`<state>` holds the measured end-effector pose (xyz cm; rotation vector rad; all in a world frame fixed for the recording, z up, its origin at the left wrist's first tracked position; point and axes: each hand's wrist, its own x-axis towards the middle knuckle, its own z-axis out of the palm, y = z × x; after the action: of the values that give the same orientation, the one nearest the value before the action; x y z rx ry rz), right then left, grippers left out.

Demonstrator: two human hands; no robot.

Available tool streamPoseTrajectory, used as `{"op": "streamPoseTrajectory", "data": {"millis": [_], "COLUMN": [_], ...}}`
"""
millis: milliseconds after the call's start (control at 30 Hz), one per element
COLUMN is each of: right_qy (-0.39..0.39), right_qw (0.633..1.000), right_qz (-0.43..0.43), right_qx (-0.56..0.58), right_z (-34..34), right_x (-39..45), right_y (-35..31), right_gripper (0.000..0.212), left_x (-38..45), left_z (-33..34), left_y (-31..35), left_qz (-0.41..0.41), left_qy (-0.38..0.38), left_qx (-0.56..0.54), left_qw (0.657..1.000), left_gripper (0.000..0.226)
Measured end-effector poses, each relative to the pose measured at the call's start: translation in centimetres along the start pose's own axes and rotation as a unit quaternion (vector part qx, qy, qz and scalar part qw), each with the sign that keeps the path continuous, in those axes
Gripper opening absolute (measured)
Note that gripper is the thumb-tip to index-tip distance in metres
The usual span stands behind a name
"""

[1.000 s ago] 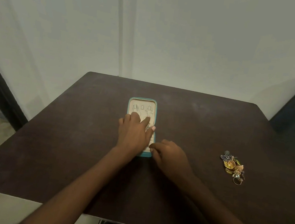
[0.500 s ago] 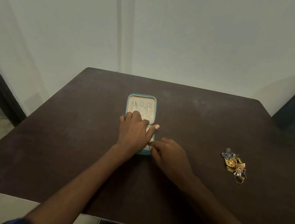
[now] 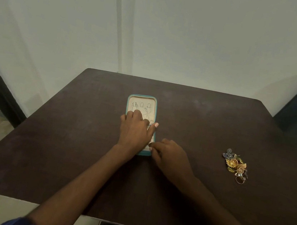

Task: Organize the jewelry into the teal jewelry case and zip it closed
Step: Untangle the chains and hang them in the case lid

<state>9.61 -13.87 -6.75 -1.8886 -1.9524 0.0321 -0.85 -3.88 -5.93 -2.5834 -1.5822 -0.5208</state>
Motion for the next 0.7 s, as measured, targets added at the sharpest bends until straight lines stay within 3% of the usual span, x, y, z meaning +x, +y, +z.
{"op": "streamPoseTrajectory", "data": {"millis": [333, 533, 700], "right_qy": [0.002, -0.001, 0.057], "right_qw": [1.000, 1.000, 0.998], "right_qz": [0.000, 0.000, 0.009], "right_qx": [0.003, 0.009, 0.020], "right_z": [0.1, -0.1, -0.4], "right_x": [-0.1, 0.1, 1.6], "right_y": [0.0, 0.2, 0.6], "right_gripper": [0.029, 0.029, 0.020], "left_x": [-0.1, 0.1, 0.1], "left_z": [0.1, 0.2, 0.6], "left_y": [0.2, 0.2, 0.1], "left_qz": [0.004, -0.002, -0.021], "left_qy": [-0.025, -0.003, -0.024], "left_qx": [0.001, -0.011, 0.010], "left_qw": [1.000, 1.000, 0.999], "left_gripper": [0.050, 0.051, 0.050]}}
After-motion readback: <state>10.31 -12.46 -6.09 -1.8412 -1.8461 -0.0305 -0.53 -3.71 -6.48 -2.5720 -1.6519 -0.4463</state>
